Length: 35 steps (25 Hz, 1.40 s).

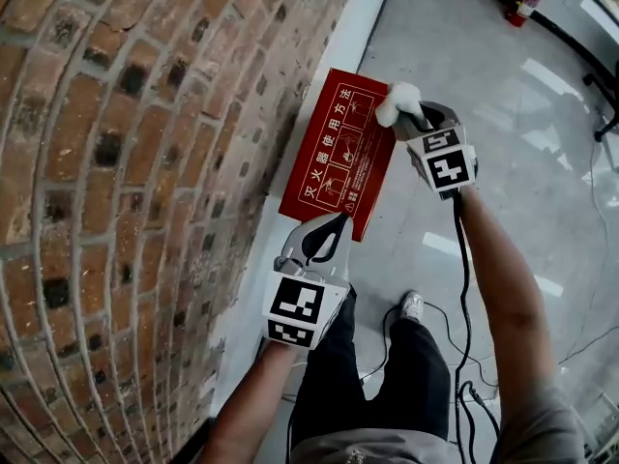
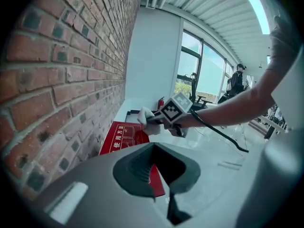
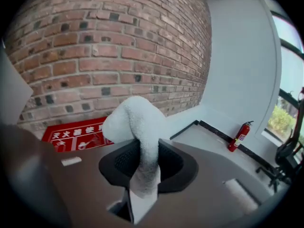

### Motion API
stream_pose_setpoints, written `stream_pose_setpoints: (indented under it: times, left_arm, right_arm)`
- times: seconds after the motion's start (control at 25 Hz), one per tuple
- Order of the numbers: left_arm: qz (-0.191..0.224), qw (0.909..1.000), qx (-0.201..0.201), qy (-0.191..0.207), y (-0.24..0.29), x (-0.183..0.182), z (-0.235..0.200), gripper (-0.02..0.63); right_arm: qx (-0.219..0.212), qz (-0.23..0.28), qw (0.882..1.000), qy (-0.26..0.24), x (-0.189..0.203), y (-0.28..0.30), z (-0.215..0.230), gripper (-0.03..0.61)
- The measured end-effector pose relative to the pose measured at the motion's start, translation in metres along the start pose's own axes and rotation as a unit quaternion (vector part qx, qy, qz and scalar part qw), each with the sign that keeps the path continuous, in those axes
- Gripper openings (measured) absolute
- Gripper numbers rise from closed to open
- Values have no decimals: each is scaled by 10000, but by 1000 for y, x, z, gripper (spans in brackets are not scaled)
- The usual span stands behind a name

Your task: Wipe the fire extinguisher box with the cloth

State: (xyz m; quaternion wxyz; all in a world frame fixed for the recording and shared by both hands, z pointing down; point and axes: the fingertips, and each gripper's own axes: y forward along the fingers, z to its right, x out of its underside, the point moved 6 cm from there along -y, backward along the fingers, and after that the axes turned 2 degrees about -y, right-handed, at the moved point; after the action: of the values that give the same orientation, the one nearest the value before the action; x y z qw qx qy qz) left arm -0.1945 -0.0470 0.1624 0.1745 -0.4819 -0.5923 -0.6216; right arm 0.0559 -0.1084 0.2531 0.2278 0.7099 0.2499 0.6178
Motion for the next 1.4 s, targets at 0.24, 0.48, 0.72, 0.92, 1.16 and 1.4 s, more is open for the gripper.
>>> stream_pose_setpoints:
  times: [0.24, 0.48, 0.72, 0.92, 1.16, 1.4]
  left_arm:
    - [-362, 9989, 282, -61, 14, 30, -54, 0]
    - [-668, 9957, 617, -170, 25, 48, -79, 0]
    - [-748, 9946, 694, -178, 36, 50, -82, 0]
    - [-854, 9944, 595, -181, 33, 68, -85, 0]
    - [-1086, 9927, 329, -401, 0, 92, -70, 0]
    - [-1214, 9897, 5, -755, -30, 117, -70, 0]
  right_arm:
    - [492, -605, 9947, -672, -13, 80, 9, 110]
    - [-94, -998, 9869, -1261, -13, 73, -16, 106]
    - [-602, -1061, 9861, -1130, 2, 35, -69, 106]
    - [-1068, -1122, 9826, -1021, 25, -4, -132, 106]
    - [-1554, -1198, 9754, -1006, 52, -52, -197, 106]
    - [-2351, -1424, 9573, -895, 62, -79, -239, 106]
